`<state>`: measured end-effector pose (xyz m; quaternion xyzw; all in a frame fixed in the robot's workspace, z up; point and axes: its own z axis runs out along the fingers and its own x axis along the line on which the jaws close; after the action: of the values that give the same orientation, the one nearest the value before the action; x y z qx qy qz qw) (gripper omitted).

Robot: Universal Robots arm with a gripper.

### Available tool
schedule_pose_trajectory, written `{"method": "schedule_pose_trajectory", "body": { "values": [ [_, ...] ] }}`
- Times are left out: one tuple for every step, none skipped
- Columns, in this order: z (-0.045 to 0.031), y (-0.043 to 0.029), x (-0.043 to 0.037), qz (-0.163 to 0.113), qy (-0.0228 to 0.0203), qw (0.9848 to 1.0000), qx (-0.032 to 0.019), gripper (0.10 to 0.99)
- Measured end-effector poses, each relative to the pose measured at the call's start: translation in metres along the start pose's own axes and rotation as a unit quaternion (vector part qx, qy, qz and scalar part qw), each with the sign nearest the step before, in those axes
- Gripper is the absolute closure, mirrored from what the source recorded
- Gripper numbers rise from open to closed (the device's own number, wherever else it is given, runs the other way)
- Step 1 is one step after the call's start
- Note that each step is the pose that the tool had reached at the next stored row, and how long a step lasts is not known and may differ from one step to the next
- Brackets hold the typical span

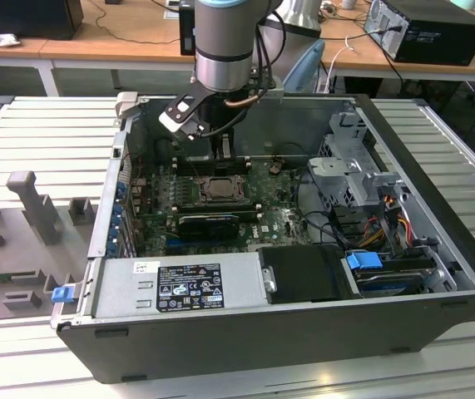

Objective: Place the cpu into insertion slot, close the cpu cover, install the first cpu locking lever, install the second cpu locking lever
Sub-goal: 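Install the first cpu locking lever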

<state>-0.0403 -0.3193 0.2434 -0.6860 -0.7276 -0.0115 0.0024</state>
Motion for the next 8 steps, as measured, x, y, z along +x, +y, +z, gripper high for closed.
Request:
{"method": "schedule_pose_trajectory", "body": {
  "values": [
    [-0.0007, 0.0000, 0.0000, 0.000, 0.0000, 1.0000, 0.0000, 0.980],
    [-0.0013, 0.0000, 0.0000, 0.000, 0.0000, 1.0000, 0.0000, 0.980],
    [-0.0021, 0.0000, 0.0001, 0.000, 0.0000, 1.0000, 0.0000, 0.980],
    [-0.0036, 0.0001, 0.0001, 0.000, 0.0000, 1.0000, 0.0000, 0.980],
    [-0.0050, 0.0001, 0.0001, 0.000, 0.0000, 1.0000, 0.0000, 0.980],
    [-0.0057, 0.0001, 0.0001, 0.000, 0.0000, 1.0000, 0.0000, 0.980],
    [-0.0064, 0.0001, 0.0001, 0.000, 0.0000, 1.0000, 0.0000, 0.980],
    [-0.0076, 0.0001, 0.0002, 0.000, 0.0000, 1.0000, 0.0000, 0.980]
  ]
}}
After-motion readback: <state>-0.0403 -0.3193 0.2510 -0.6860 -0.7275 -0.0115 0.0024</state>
